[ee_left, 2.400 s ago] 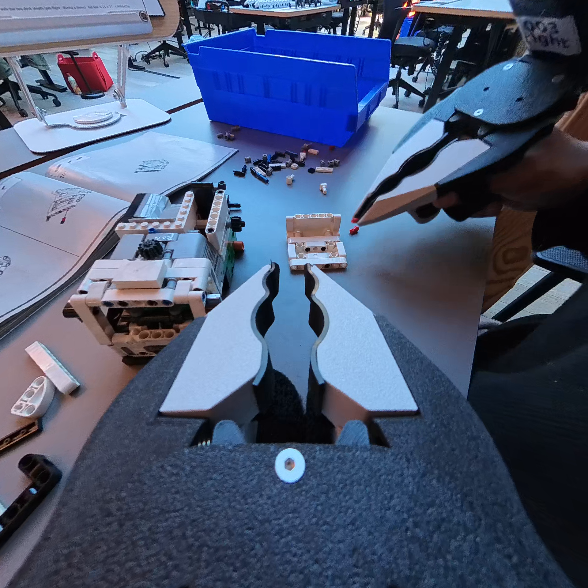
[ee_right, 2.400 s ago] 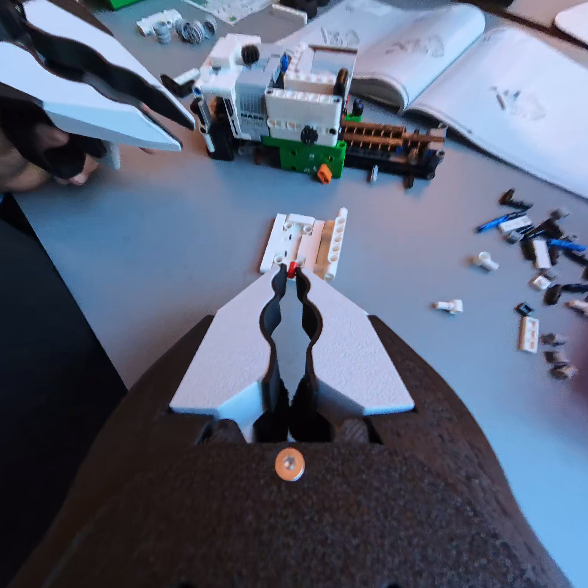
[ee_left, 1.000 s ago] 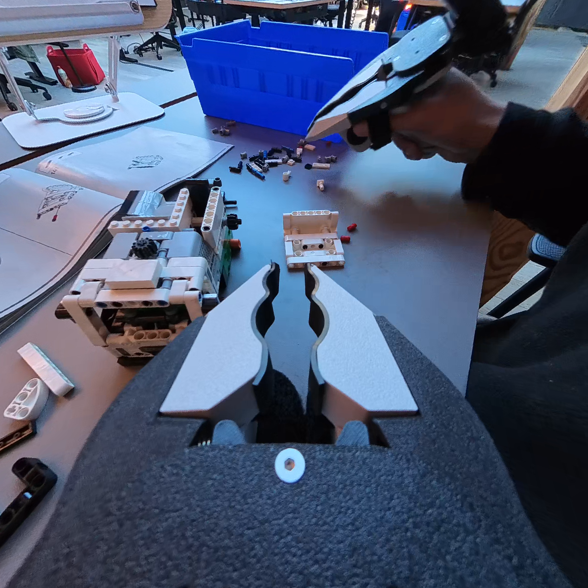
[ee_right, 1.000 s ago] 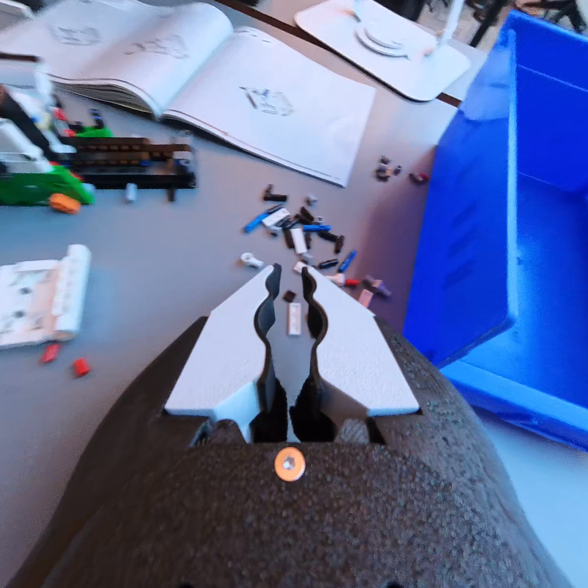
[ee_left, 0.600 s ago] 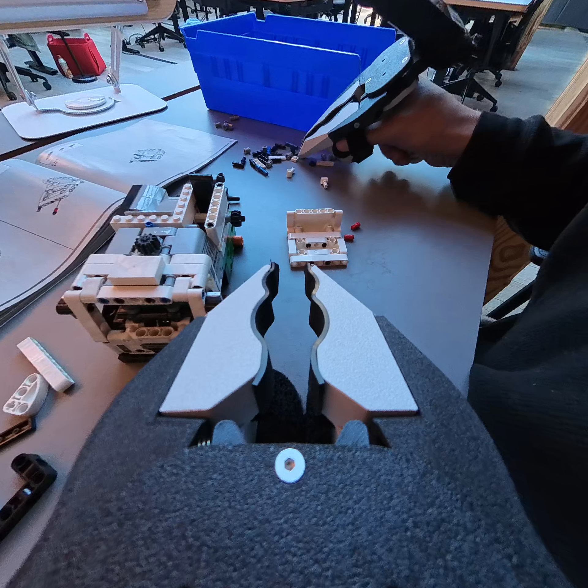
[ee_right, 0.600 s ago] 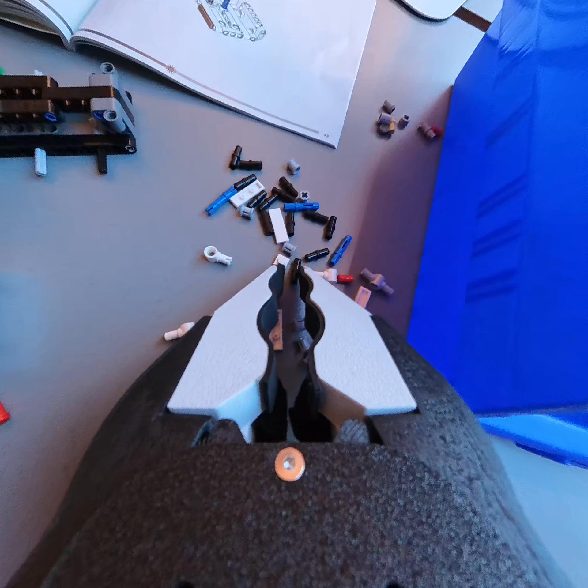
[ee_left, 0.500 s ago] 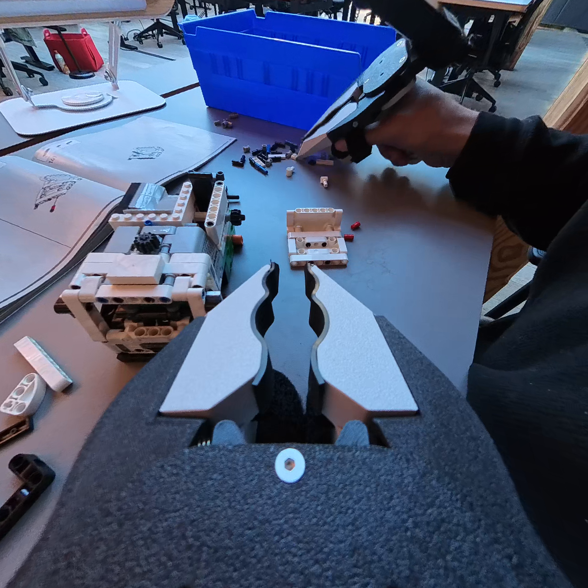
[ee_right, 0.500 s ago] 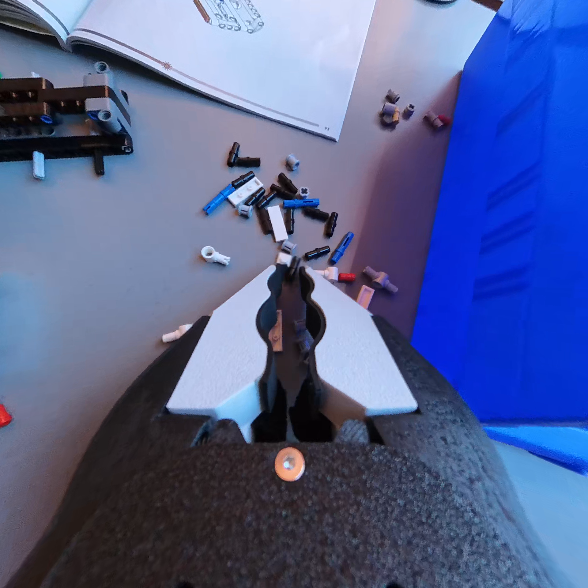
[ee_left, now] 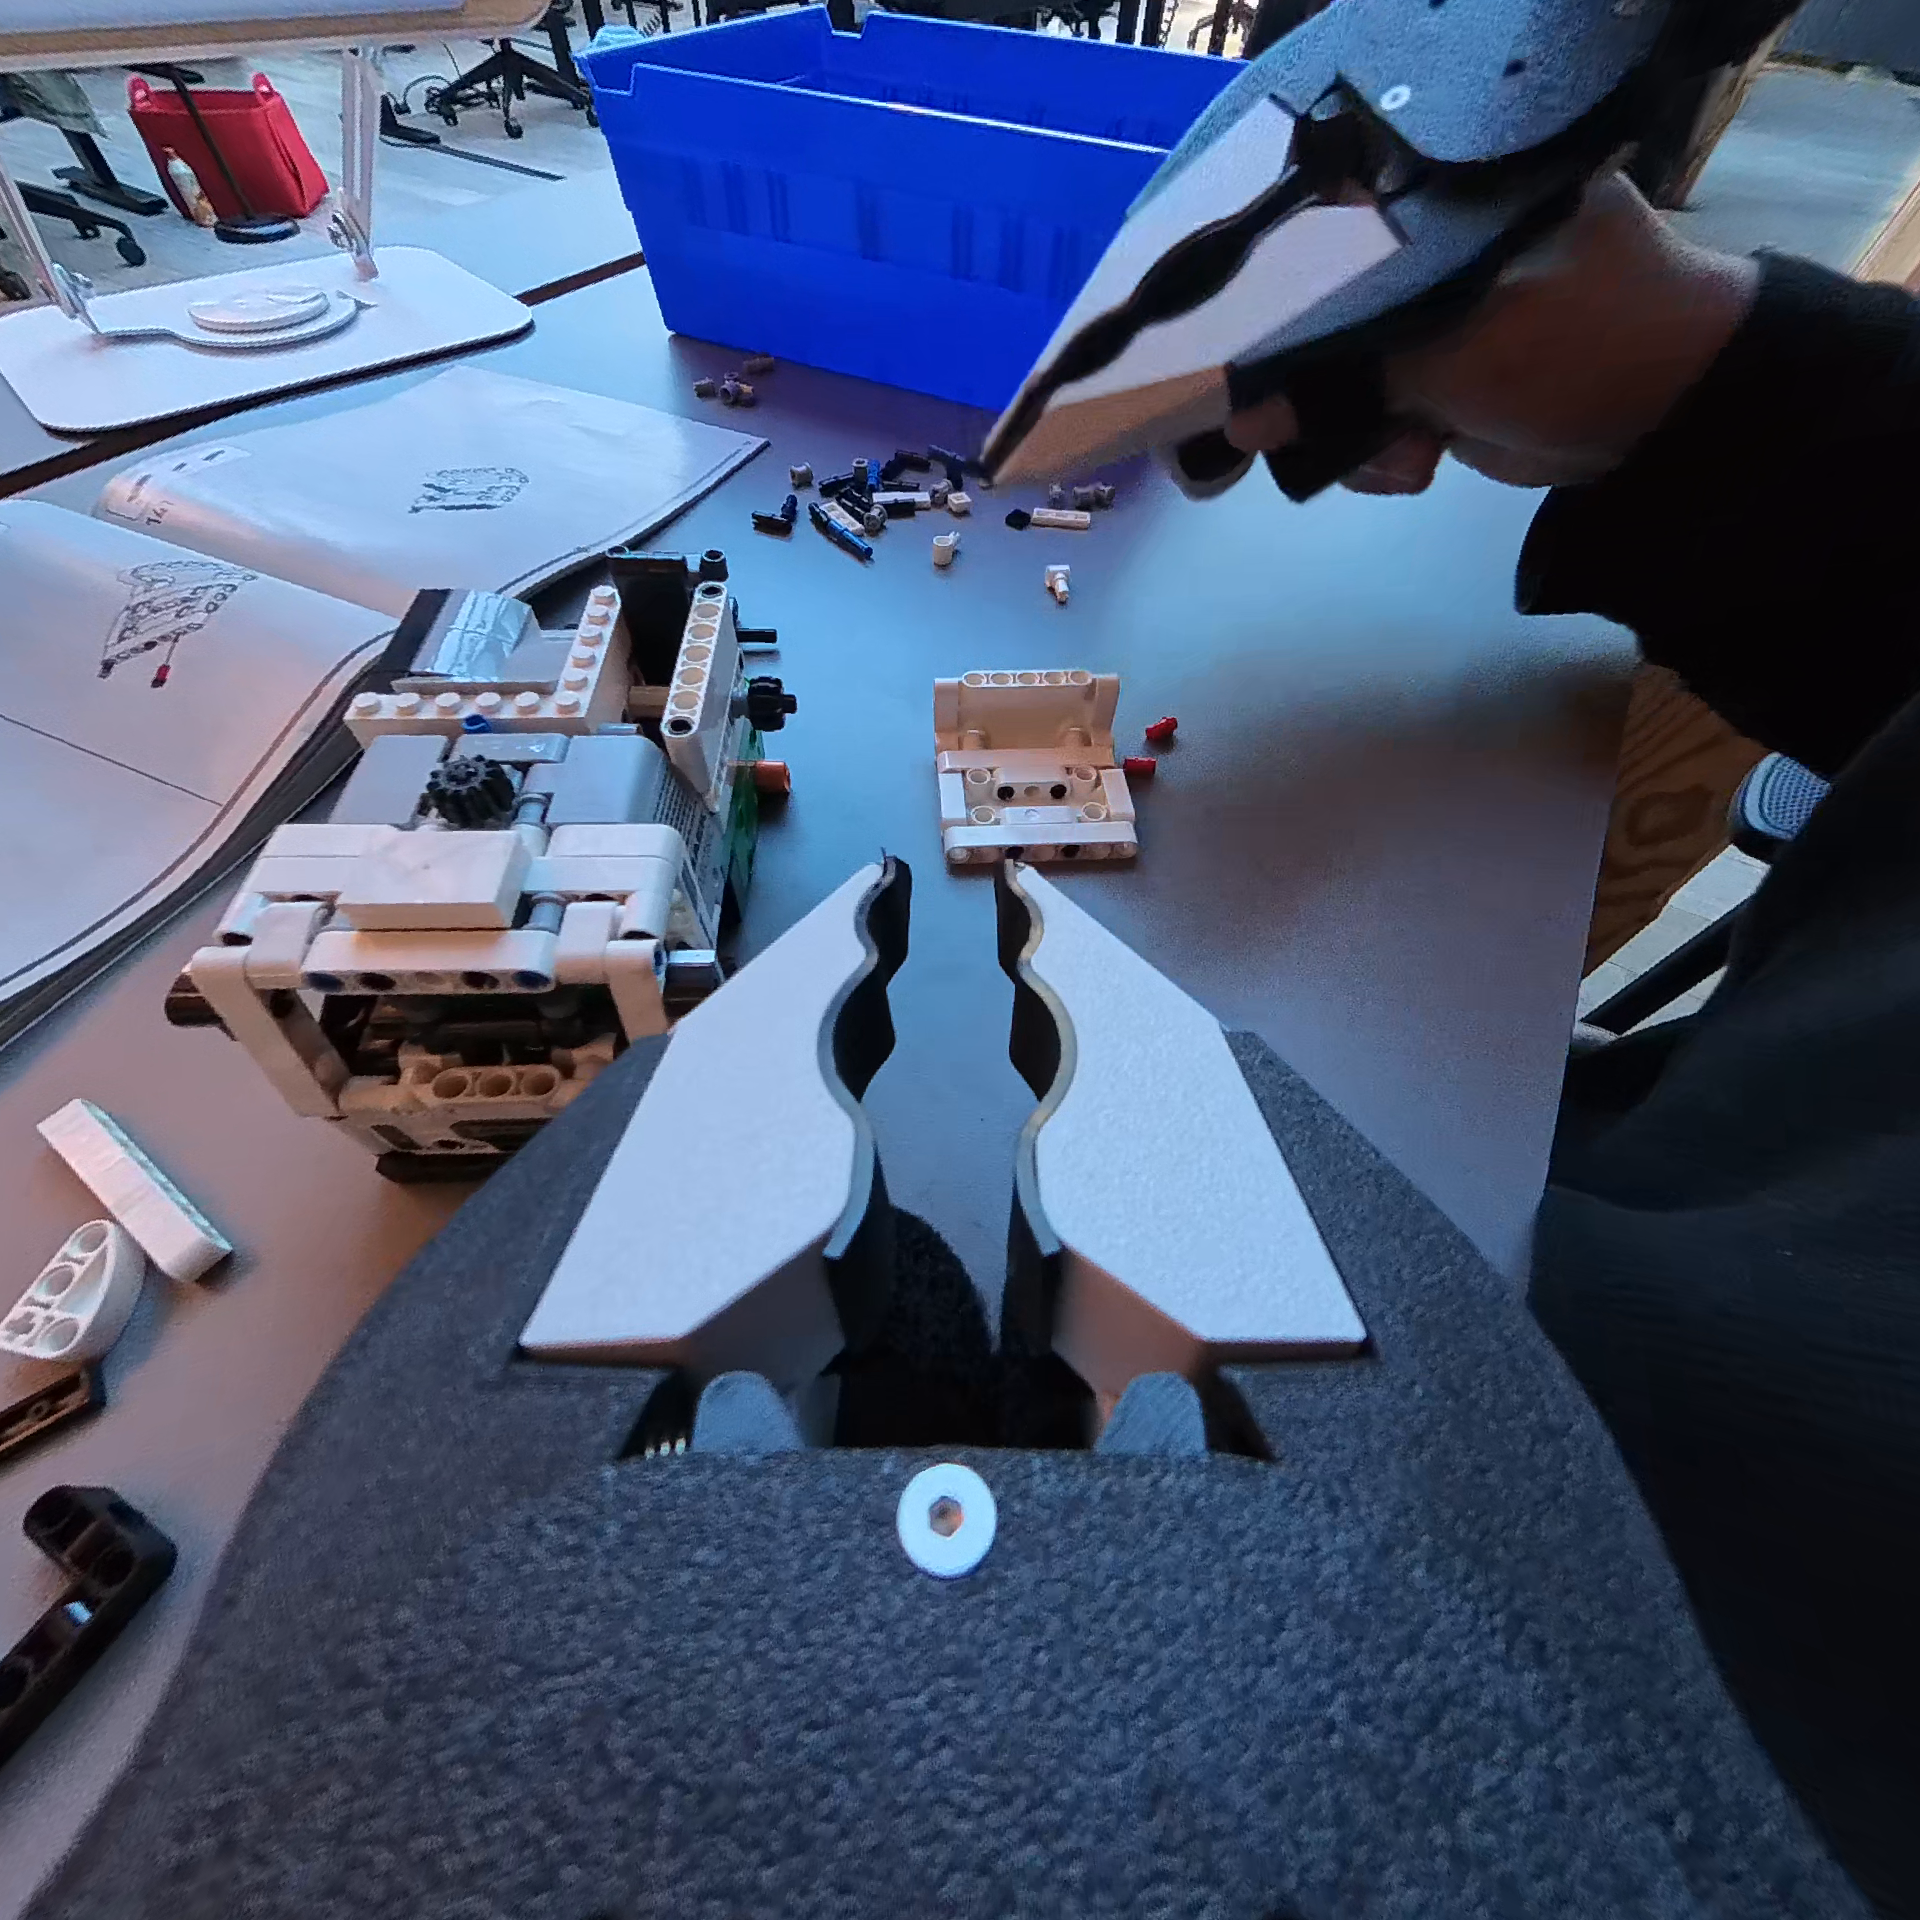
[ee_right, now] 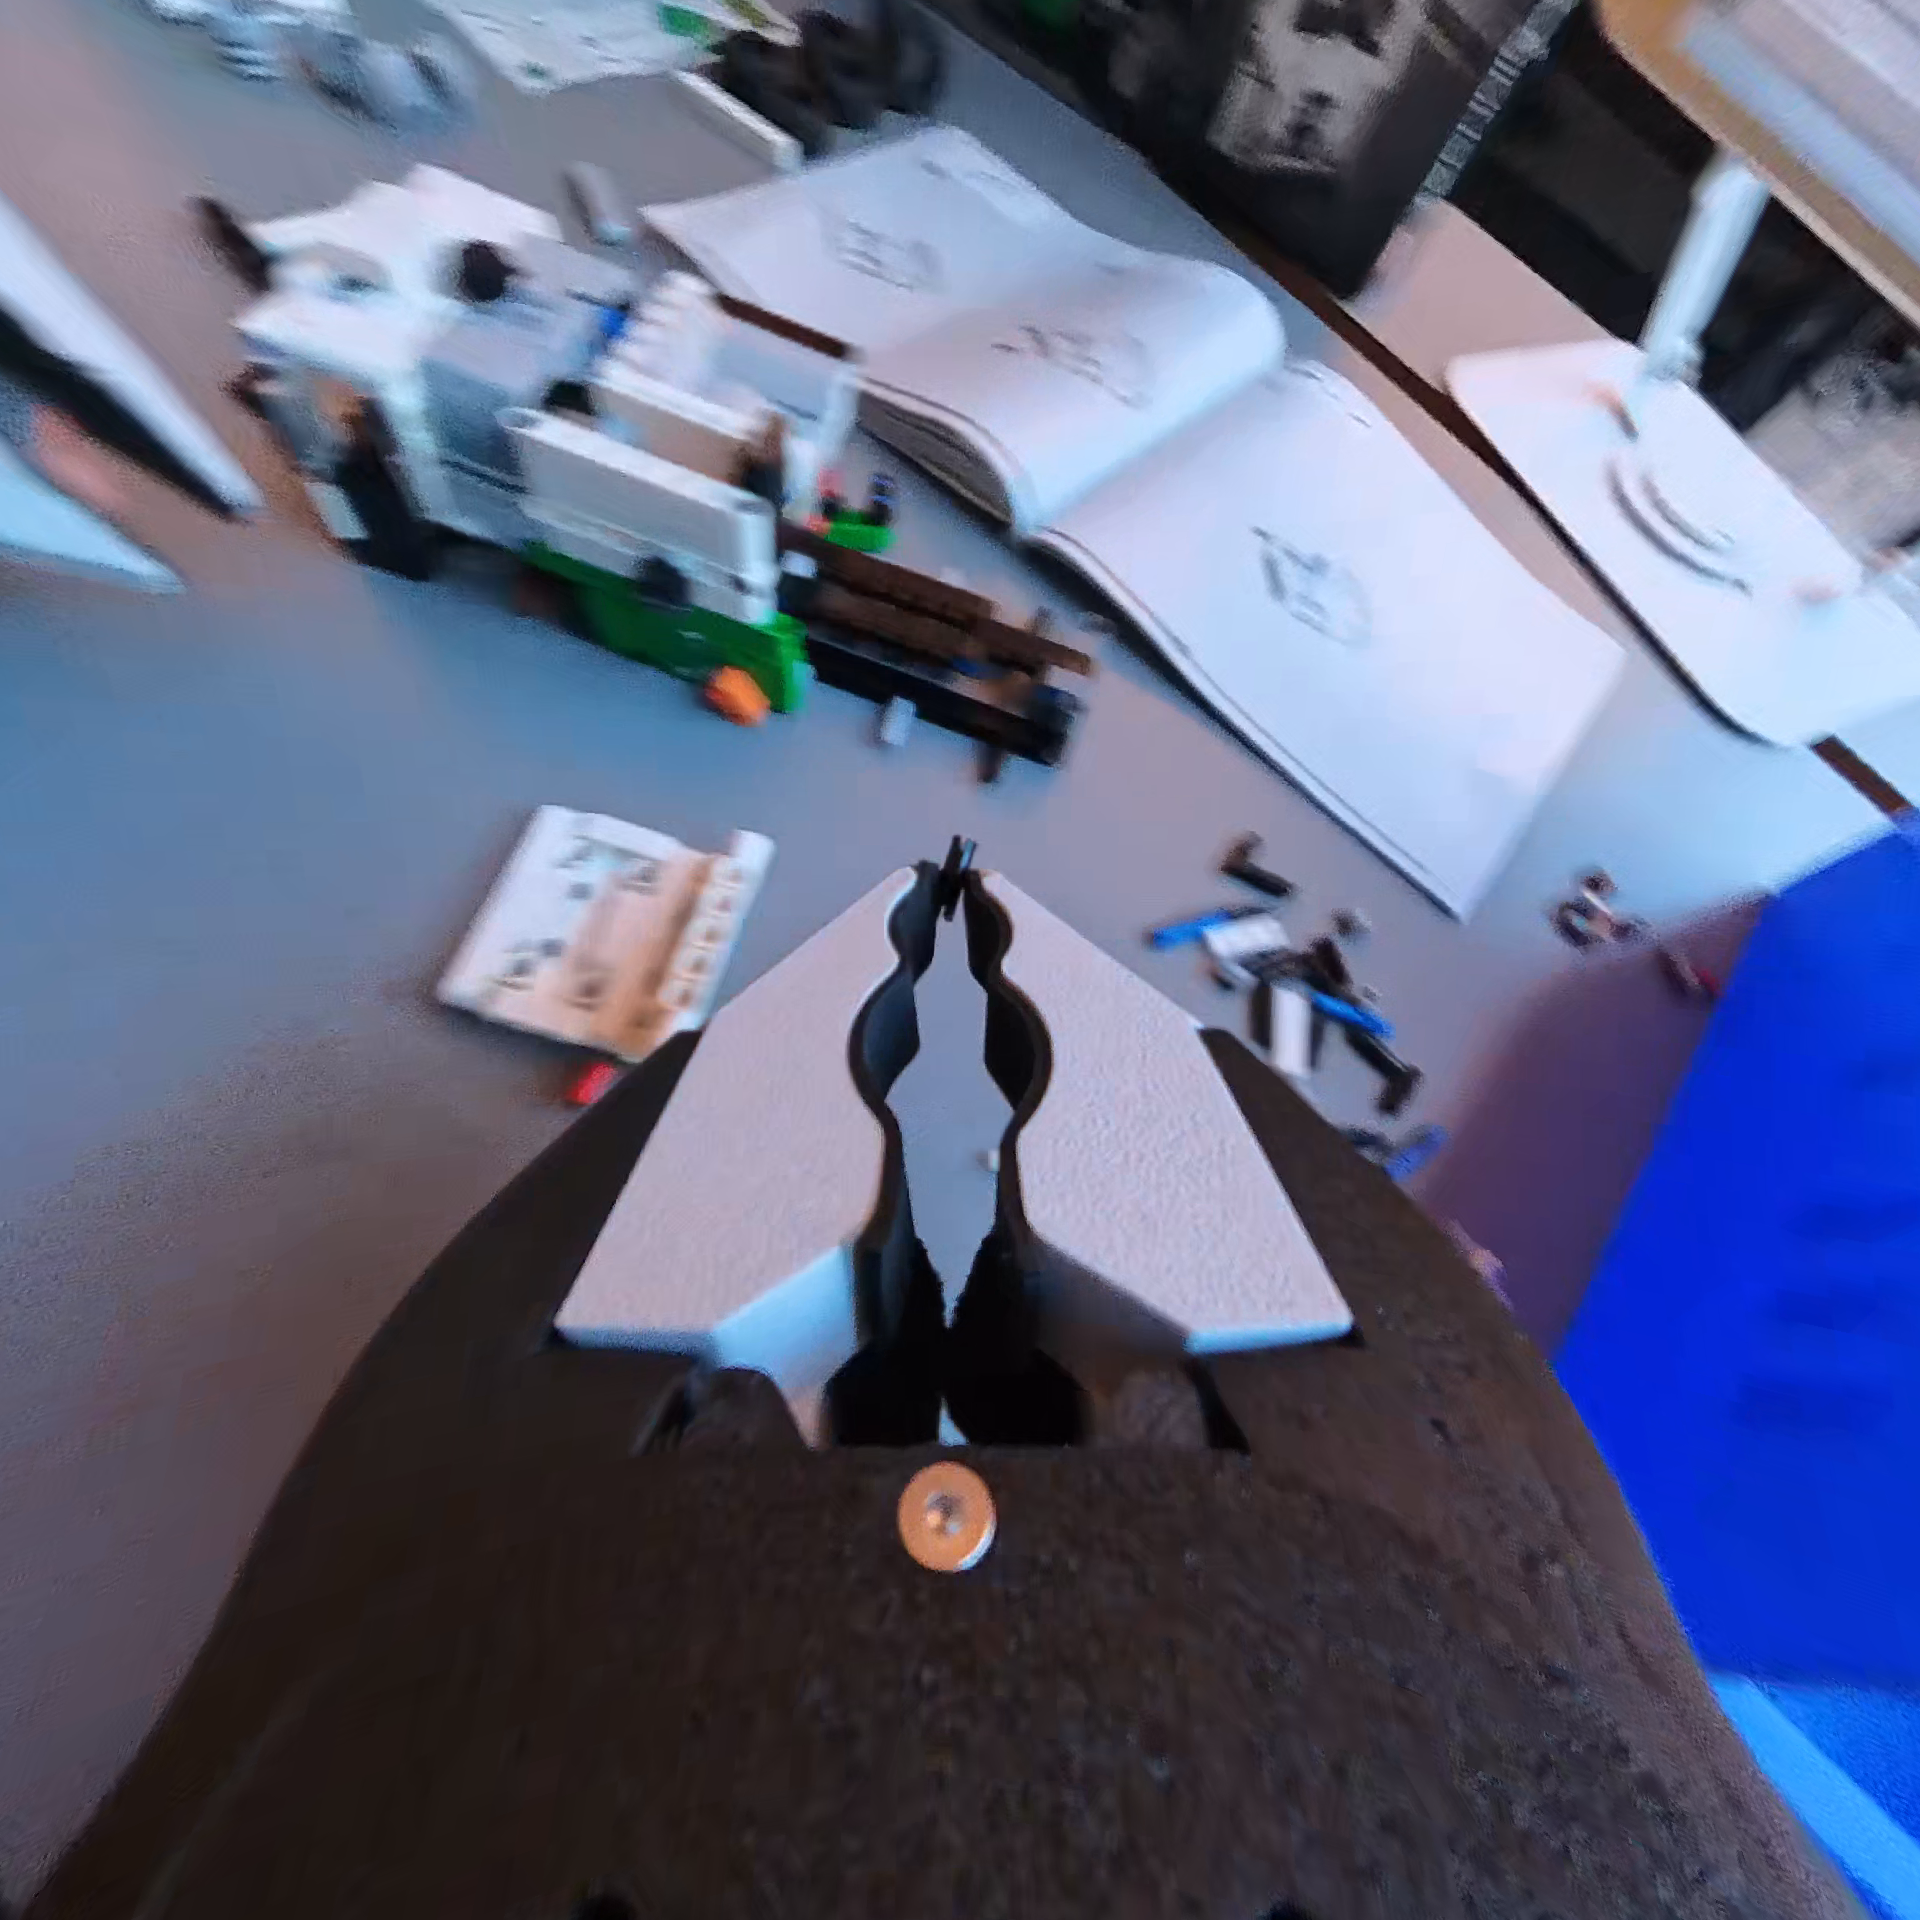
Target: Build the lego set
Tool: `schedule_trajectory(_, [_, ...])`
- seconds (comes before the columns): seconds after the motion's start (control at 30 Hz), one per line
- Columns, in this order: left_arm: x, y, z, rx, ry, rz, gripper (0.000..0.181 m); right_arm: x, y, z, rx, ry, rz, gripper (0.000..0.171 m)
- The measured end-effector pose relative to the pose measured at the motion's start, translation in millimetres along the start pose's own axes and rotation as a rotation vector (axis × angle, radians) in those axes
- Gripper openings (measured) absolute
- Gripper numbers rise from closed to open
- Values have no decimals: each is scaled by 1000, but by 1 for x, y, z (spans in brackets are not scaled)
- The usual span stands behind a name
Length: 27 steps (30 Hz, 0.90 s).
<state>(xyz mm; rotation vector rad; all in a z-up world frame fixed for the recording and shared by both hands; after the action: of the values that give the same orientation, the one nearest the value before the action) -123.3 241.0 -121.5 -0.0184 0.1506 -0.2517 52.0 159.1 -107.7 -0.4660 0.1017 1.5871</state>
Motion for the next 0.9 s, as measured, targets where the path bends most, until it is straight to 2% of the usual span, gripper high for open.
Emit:
schedule_trajectory(0.1, [0, -1, 0, 6, -2, 0, 15, 6, 50, 16, -21, -64, 225, 4])
schedule_trajectory(0.2, [0, -1, 0, 13, -4, 5, 15, 13, 89, 21, -60, -67, 346, 4])
schedule_trajectory(0.33, [0, -1, 1, 30, -6, 14, 15, 27, 115, 6, -131, 41, 350, 4])
schedule_trajectory(0.5, [0, -2, 0, 52, -4, 20, 15, 34, 135, -3, -63, 69, 384, 4])
schedule_trajectory(0.9, [0, -4, 0, 66, 1, 16, 15, 36, 139, -11, -68, 92, 376, 4])
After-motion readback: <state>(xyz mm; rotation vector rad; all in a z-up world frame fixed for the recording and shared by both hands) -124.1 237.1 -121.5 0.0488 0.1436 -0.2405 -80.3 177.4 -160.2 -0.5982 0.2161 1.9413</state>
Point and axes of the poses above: each gripper's, where its closed fingertips meet, x out along the fingers, z out of its top, y = z × x across the jaws, the point moved 4 cm from there along -x, back along the fingers, and after that the axes turned 13 degrees about -y, right-handed, at the moved point
